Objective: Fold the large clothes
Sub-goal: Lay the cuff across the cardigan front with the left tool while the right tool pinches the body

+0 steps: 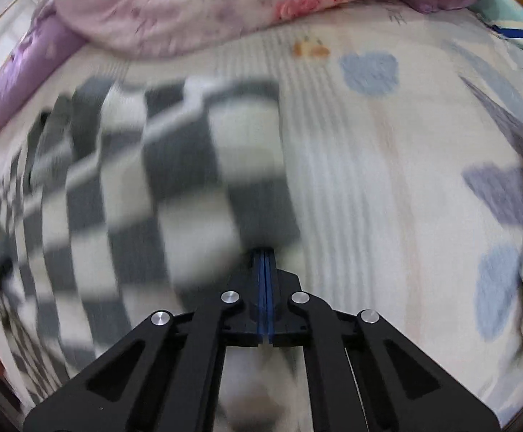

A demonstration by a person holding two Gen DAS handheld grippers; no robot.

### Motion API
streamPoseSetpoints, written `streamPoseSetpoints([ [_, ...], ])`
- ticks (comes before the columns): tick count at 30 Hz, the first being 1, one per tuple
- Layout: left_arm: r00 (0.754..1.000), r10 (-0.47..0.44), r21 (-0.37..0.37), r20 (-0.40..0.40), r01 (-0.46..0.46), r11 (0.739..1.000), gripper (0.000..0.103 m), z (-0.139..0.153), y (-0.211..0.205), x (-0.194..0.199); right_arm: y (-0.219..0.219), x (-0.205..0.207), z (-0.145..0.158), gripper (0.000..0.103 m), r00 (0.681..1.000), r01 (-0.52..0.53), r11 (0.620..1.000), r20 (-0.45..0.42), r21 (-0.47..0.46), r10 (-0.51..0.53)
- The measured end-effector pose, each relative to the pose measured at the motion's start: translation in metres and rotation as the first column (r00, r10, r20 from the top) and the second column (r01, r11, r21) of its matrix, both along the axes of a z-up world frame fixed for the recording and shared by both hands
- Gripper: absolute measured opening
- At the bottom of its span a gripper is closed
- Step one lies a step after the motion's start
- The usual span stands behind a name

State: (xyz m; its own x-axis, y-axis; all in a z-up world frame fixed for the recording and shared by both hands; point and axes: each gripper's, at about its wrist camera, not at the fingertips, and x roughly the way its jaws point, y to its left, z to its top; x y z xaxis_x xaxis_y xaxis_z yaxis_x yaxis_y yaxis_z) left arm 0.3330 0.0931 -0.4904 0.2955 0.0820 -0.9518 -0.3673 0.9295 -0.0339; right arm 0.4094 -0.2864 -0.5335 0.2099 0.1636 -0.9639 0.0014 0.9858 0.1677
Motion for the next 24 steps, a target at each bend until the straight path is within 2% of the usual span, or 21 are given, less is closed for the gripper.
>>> streamPoseSetpoints([
  [3,1.0,-0.013,0.011,-0.007,0.013,1.0,0.024,-0.003,-0.001,0.005,0.01,0.041,-0.009,0.0,1.0,-0.023,1.0,-0.017,-0.006,0.023],
  [6,1.0,-0.017,0.013,-0.011,0.018,1.0,0.024,-0.003,-0.001,0.009,0.007,0.059,-0.009,0.0,0.999,0.001,1.0,-0.049,0.027,0.0],
  [9,0.999,-0.03,0.027,-0.019,0.03,0.999,0.025,-0.004,-0.002,0.012,0.005,0.06,-0.003,0.0,0.997,0.004,0.999,-0.075,0.035,-0.001],
  [13,0.999,-0.042,0.028,-0.018,0.042,0.999,0.026,-0.006,-0.002,0.012,-0.006,0.06,0.015,0.001,0.998,0.035,0.996,-0.049,0.082,-0.031],
  [15,0.999,-0.042,0.023,-0.022,0.043,0.999,0.027,-0.008,-0.001,0.01,-0.011,0.068,0.011,0.001,0.994,0.07,0.993,-0.092,0.098,-0.061],
  [16,0.999,-0.047,0.025,-0.021,0.047,0.999,0.027,-0.007,-0.001,0.01,-0.012,0.068,0.018,0.001,0.993,0.076,0.993,-0.093,0.091,-0.068],
  [19,0.998,-0.055,0.036,-0.021,0.055,0.998,0.028,-0.009,-0.003,0.011,-0.012,0.063,0.072,0.004,0.998,0.047,0.997,0.043,0.058,-0.05],
  [20,0.999,-0.05,0.038,-0.021,0.051,0.998,0.028,-0.01,-0.003,0.012,-0.011,0.065,0.078,0.004,0.997,0.036,0.998,0.07,0.048,-0.04],
  [21,0.999,-0.044,0.039,-0.021,0.045,0.998,0.028,-0.01,-0.003,0.013,-0.009,0.071,0.074,0.004,0.997,0.018,0.999,0.073,0.048,-0.021],
  [24,1.0,-0.015,0.036,-0.02,0.016,0.999,0.028,-0.01,-0.003,0.015,0.0,0.103,0.022,0.001,0.997,0.025,0.999,-0.067,0.045,-0.022],
])
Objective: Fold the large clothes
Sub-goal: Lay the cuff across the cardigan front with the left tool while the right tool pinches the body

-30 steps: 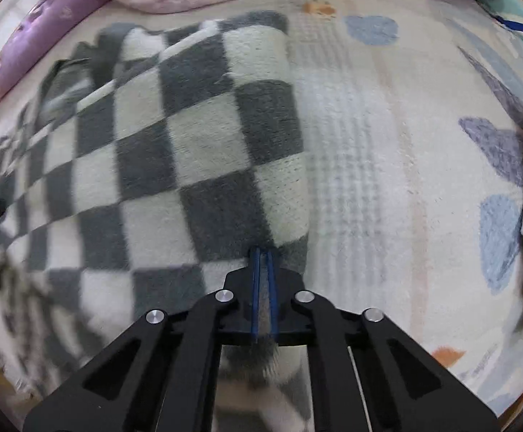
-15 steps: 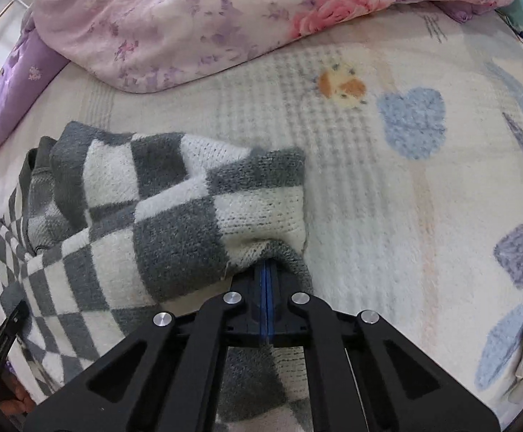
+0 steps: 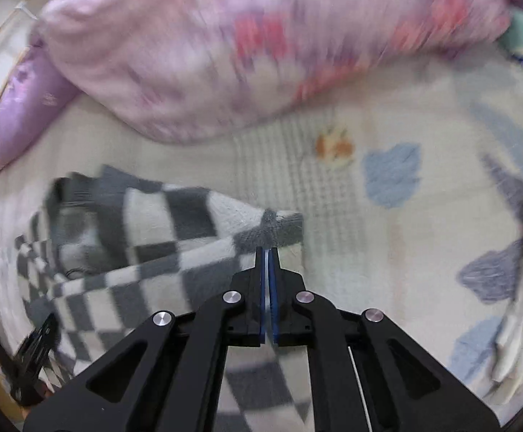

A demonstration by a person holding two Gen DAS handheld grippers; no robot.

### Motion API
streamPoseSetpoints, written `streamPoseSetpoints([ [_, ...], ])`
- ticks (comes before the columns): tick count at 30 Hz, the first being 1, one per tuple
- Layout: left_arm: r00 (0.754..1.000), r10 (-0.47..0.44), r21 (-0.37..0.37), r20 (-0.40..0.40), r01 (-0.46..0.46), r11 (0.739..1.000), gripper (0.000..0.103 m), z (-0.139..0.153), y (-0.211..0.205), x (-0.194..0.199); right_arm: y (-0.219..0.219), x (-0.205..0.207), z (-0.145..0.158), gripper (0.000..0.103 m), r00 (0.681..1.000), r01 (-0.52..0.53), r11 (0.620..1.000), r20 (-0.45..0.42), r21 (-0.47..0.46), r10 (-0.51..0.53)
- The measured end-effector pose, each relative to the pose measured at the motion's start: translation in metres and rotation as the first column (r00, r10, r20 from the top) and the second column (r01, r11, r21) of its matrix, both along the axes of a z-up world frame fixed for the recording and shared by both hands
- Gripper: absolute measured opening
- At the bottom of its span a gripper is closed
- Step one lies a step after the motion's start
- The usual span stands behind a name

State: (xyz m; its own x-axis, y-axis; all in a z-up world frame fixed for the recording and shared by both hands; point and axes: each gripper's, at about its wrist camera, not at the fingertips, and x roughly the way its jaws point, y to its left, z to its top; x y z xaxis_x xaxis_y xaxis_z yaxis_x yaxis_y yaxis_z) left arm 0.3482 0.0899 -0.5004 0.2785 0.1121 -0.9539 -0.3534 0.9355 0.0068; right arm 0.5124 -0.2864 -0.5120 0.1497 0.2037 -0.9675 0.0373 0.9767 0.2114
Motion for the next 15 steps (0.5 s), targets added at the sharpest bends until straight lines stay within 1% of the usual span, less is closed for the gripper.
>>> streamPoseSetpoints([
  [1,1.0,-0.006,-0.003,0.009,0.006,1.0,0.027,-0.001,0.0,0.001,0.001,-0.002,-0.007,0.001,1.0,0.002,1.0,-0.011,-0.017,-0.002],
  [2,1.0,-0.011,-0.007,0.009,0.011,1.0,0.027,-0.002,0.0,0.002,0.007,0.002,-0.021,0.0,1.0,-0.021,0.999,-0.023,-0.032,0.02],
  [3,1.0,-0.015,-0.011,0.007,0.015,1.0,0.027,-0.003,0.001,0.002,0.008,0.005,-0.036,0.0,0.999,-0.026,1.0,-0.042,-0.008,0.026],
  [5,1.0,-0.021,-0.023,0.001,0.021,1.0,0.027,-0.003,0.002,0.003,0.004,0.006,-0.036,0.0,0.998,0.01,1.0,-0.057,0.02,-0.009],
  [7,0.999,-0.034,-0.026,-0.017,0.033,0.999,0.027,0.001,0.002,0.001,0.001,-0.004,-0.026,0.0,0.997,-0.004,1.0,-0.071,0.012,0.005],
  [9,0.998,-0.056,-0.019,-0.04,0.056,0.998,0.028,0.004,0.0,-0.003,0.003,-0.034,-0.021,0.0,0.992,-0.064,0.998,-0.114,-0.013,0.062],
  [11,0.996,-0.073,-0.024,-0.057,0.072,0.997,0.028,0.007,-0.001,-0.008,0.001,-0.07,-0.019,0.0,0.986,-0.101,0.994,-0.139,-0.033,0.096],
  [12,0.995,-0.079,-0.028,-0.065,0.078,0.997,0.028,0.007,-0.001,-0.011,-0.001,-0.095,-0.017,0.0,0.984,-0.11,0.993,-0.149,-0.049,0.101],
  [13,0.994,-0.087,-0.033,-0.074,0.084,0.996,0.028,0.006,-0.002,-0.013,-0.004,-0.111,-0.019,0.0,0.977,-0.106,0.993,-0.193,-0.053,0.094],
  [14,0.993,-0.092,-0.03,-0.077,0.09,0.995,0.028,0.004,-0.002,-0.015,-0.007,-0.133,-0.02,0.0,0.971,-0.095,0.995,-0.224,-0.032,0.085],
  [15,0.992,-0.099,-0.031,-0.074,0.097,0.995,0.028,0.002,-0.002,-0.017,-0.008,-0.145,-0.017,0.0,0.972,-0.097,0.994,-0.219,-0.039,0.086],
])
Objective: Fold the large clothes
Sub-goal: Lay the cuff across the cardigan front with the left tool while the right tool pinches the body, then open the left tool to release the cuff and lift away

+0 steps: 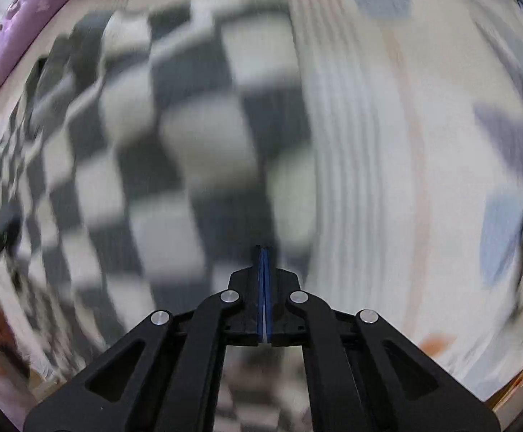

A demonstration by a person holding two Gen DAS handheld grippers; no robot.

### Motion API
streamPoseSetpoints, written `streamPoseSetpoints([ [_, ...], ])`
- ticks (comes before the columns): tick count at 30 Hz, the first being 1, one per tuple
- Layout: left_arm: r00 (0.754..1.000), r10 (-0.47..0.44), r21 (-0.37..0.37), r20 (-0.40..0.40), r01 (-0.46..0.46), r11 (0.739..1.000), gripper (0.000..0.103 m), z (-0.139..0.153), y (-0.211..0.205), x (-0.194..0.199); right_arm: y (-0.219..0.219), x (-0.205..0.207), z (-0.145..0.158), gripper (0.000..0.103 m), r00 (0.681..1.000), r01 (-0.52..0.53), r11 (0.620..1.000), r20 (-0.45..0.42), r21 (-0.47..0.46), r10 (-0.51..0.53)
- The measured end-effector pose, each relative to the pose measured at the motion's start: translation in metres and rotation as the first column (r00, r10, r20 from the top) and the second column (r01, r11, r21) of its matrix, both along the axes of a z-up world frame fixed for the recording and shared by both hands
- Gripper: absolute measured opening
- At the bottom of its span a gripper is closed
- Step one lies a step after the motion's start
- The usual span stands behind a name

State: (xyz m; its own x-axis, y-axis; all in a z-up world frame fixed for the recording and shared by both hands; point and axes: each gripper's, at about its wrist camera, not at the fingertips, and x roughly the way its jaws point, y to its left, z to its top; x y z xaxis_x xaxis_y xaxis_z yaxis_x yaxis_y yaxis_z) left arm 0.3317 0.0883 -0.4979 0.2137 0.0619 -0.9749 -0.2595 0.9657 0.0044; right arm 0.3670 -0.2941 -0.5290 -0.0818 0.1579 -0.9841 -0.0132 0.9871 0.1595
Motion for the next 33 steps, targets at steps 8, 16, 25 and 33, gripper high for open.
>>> streamPoseSetpoints([
  [8,0.999,0.031,-0.058,0.042,-0.028,0.998,0.031,-0.003,0.01,-0.001,-0.008,-0.006,-0.007,0.003,0.998,0.064,0.998,-0.002,0.011,-0.064],
  [16,1.0,-0.007,0.013,0.024,0.006,1.0,0.053,0.024,-0.004,-0.018,-0.005,-0.023,0.079,0.089,0.984,0.028,1.0,0.176,0.013,-0.03],
  [25,1.0,-0.004,-0.029,0.004,0.004,1.0,0.06,0.077,-0.016,-0.045,0.019,-0.05,0.149,0.089,0.977,0.007,0.999,0.211,0.041,-0.016],
  [33,0.999,-0.032,-0.052,0.024,0.033,0.998,0.065,0.16,-0.026,-0.081,0.029,-0.091,0.22,0.09,0.979,0.018,0.994,0.2,0.106,-0.038],
])
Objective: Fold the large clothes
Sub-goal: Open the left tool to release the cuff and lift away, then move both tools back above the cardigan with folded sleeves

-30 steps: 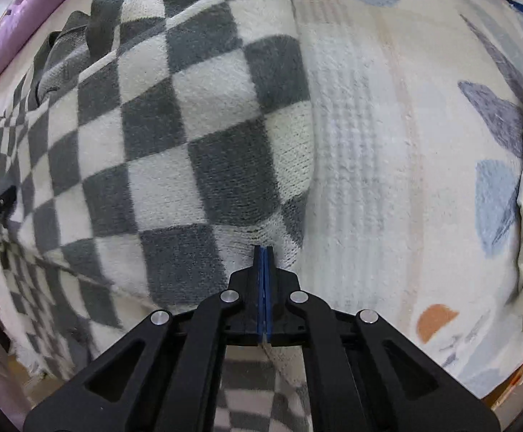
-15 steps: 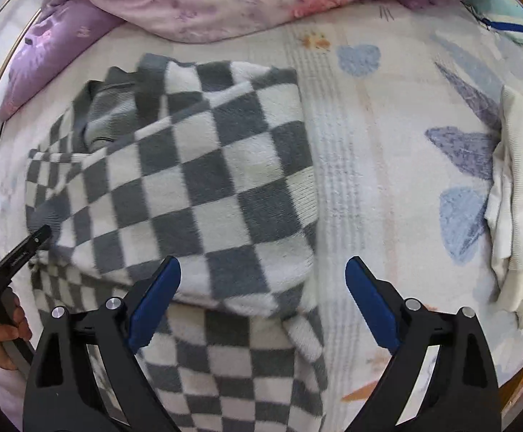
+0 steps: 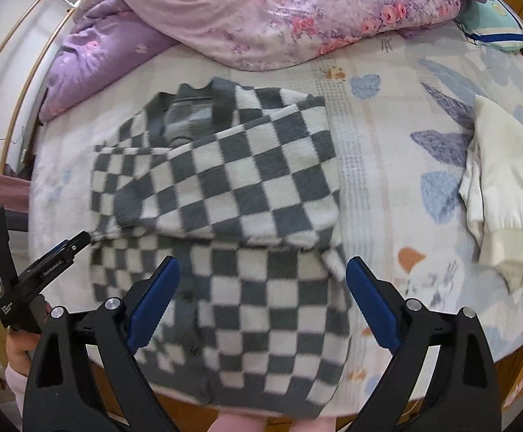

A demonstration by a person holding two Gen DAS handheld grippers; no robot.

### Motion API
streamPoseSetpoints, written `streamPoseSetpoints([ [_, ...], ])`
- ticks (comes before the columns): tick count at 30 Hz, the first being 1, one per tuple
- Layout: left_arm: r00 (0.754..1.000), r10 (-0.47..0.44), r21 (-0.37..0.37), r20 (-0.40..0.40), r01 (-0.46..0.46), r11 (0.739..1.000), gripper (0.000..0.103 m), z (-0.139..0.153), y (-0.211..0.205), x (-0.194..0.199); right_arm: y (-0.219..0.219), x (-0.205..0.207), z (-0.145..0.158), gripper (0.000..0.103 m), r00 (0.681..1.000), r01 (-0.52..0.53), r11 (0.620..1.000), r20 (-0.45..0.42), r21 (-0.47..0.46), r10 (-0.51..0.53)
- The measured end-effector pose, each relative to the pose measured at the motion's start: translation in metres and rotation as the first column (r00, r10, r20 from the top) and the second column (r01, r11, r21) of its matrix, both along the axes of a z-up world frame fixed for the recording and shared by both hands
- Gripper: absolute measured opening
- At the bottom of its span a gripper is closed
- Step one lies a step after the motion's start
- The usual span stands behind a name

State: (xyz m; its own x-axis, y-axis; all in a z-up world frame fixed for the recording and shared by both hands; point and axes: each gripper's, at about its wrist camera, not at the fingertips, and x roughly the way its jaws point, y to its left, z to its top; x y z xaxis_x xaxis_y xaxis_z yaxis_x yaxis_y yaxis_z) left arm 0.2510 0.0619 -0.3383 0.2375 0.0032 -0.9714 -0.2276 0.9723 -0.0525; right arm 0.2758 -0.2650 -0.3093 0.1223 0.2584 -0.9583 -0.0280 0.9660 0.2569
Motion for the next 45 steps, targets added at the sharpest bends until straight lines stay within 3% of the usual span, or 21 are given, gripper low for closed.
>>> streamPoseSetpoints([
  [9,0.997,-0.06,-0.008,0.053,0.061,0.998,0.065,0.096,-0.02,-0.047,0.001,-0.063,0.079,0.094,0.999,0.038,0.998,0.007,0.04,-0.039],
  [16,0.992,-0.104,0.054,0.075,0.1,0.994,0.065,0.141,-0.043,-0.092,-0.009,-0.101,0.113,0.095,0.999,0.046,0.996,0.016,0.071,-0.047],
  [27,0.994,-0.063,0.11,0.094,0.052,0.993,0.065,0.176,-0.077,-0.174,0.005,-0.143,0.152,0.095,0.994,-0.057,0.991,0.097,0.119,0.045],
  [33,0.994,-0.032,0.092,0.108,0.022,0.996,0.065,0.191,-0.077,-0.2,0.014,-0.161,0.153,0.095,0.994,-0.059,0.99,0.094,0.128,0.047],
  [39,0.994,-0.028,0.09,0.107,0.019,0.996,0.065,0.191,-0.063,-0.198,0.033,-0.164,0.148,0.095,0.997,-0.053,0.993,0.067,0.11,0.046],
  [45,0.993,-0.08,0.065,0.086,0.075,0.995,0.065,0.175,-0.019,-0.158,0.067,-0.143,0.139,0.095,0.998,0.004,0.997,0.057,0.08,-0.008],
])
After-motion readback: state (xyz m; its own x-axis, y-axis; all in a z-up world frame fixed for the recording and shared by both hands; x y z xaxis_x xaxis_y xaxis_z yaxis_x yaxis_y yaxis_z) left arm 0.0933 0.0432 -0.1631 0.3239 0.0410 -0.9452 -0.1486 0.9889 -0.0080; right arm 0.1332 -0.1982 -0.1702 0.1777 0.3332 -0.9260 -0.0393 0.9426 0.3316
